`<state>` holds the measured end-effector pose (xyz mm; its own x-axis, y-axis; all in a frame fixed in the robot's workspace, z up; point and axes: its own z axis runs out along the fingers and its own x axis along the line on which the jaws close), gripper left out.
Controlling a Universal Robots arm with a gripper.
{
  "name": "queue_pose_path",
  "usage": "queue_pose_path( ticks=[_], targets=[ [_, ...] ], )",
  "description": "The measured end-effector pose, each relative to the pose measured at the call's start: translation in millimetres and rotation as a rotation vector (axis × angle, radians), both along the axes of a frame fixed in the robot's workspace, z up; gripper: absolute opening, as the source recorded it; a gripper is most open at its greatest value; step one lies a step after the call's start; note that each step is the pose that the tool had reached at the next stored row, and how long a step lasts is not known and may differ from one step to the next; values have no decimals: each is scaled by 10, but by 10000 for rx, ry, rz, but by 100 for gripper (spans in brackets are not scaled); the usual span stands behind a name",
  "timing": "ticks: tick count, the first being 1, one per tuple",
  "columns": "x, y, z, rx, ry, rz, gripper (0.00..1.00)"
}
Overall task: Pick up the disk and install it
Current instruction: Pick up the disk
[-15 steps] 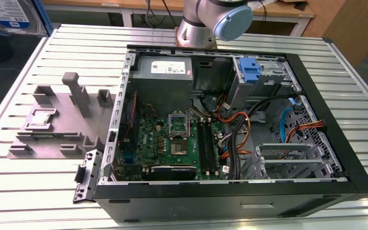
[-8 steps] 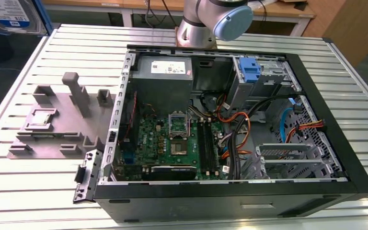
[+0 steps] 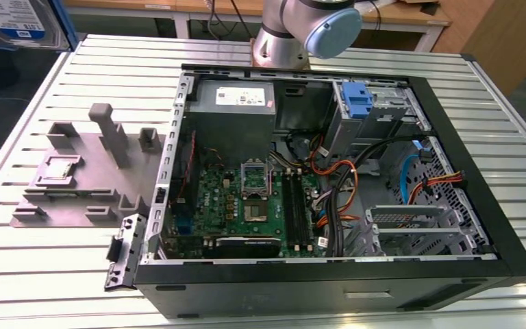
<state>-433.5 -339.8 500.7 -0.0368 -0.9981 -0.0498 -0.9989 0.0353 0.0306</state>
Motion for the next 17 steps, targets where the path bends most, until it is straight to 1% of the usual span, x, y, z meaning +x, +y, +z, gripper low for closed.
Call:
queue_pose_path(
  ticks=[17],
  targets=[
    [40, 0, 0, -1, 1, 0, 37]
  ],
)
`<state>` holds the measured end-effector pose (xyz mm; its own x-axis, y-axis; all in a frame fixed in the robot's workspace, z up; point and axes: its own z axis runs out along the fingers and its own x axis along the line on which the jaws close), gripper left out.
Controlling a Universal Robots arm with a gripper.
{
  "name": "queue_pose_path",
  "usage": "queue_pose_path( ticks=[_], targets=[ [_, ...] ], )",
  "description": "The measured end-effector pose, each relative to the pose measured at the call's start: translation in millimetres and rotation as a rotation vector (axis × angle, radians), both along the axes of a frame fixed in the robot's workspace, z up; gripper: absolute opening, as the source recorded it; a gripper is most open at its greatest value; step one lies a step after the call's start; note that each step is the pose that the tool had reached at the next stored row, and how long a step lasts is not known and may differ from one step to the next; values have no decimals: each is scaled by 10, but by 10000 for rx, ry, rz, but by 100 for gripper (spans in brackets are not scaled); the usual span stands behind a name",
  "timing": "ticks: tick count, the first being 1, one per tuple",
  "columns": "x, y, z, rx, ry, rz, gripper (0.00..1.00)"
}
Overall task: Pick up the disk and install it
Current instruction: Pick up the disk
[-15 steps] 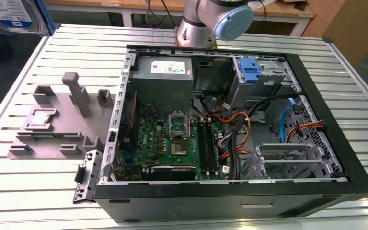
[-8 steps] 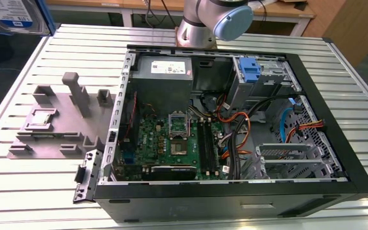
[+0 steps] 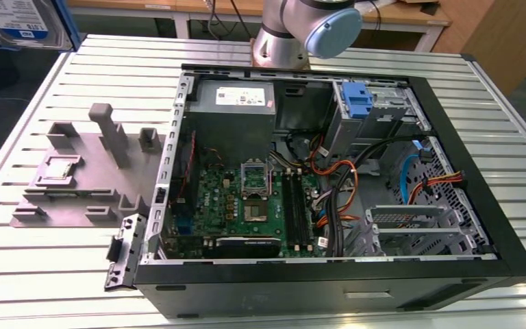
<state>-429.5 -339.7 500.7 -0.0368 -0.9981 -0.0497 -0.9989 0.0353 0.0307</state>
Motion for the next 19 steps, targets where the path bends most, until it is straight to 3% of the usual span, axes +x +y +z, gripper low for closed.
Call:
queue_pose_path(
  ticks=[10, 19],
  targets=[
    [12, 0, 0, 0, 1, 1, 37],
    [95, 0, 0, 1, -1, 0, 37]
  ],
)
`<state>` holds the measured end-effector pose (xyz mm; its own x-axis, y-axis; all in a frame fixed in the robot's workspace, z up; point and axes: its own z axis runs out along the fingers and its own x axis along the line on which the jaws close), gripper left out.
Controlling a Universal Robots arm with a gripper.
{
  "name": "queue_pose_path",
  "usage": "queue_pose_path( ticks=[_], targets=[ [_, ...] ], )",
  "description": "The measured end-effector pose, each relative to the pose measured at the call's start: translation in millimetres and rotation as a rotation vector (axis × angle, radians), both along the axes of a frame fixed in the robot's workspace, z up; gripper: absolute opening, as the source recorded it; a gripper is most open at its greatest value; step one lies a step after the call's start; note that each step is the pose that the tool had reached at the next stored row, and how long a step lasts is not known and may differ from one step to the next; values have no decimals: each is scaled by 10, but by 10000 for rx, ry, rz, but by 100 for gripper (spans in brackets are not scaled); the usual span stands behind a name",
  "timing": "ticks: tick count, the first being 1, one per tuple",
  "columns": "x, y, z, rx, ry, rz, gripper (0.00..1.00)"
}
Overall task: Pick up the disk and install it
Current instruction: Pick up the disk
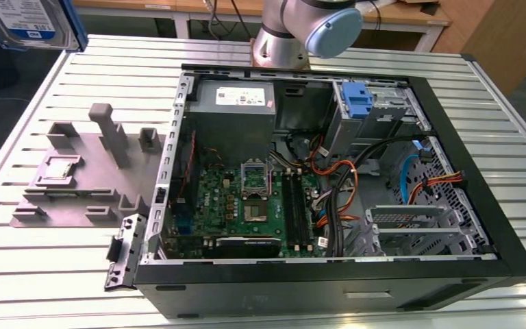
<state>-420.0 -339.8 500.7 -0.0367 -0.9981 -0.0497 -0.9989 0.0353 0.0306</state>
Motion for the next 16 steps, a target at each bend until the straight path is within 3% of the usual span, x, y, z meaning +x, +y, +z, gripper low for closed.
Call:
queue_pose_path(
  ticks=[16],
  targets=[
    [66, 0, 0, 0, 0, 0, 37]
  ],
)
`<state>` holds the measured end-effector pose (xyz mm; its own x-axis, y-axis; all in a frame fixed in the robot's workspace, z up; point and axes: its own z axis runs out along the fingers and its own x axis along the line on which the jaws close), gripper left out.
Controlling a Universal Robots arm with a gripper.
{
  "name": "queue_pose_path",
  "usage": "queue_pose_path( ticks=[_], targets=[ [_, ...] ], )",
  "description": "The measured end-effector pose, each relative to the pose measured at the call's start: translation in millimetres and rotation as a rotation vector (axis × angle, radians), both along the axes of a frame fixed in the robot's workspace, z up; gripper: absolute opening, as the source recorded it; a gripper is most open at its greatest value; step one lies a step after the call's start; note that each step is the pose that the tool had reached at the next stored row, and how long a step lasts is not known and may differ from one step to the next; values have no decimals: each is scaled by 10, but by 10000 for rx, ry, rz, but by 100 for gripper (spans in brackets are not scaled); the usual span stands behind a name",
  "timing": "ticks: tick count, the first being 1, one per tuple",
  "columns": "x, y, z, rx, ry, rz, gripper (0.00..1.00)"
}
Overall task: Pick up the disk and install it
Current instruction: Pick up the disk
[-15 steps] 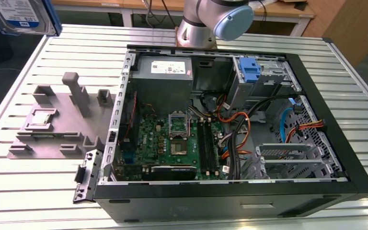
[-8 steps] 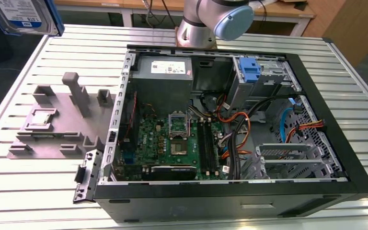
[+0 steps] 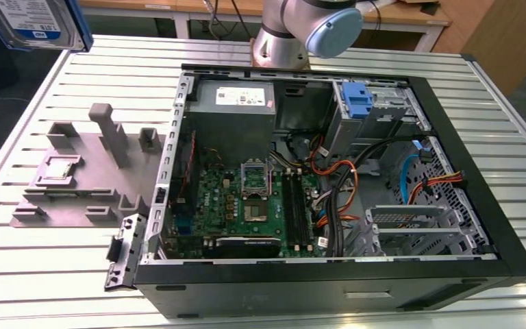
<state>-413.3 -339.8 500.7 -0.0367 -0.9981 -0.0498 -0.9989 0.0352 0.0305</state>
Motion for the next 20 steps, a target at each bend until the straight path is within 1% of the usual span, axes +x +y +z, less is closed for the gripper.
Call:
queue_pose_path(
  ticks=[11, 20],
  targets=[
    [49, 0, 1, -1, 1, -1, 37],
    [56, 0, 0, 0, 0, 0, 37]
  ],
)
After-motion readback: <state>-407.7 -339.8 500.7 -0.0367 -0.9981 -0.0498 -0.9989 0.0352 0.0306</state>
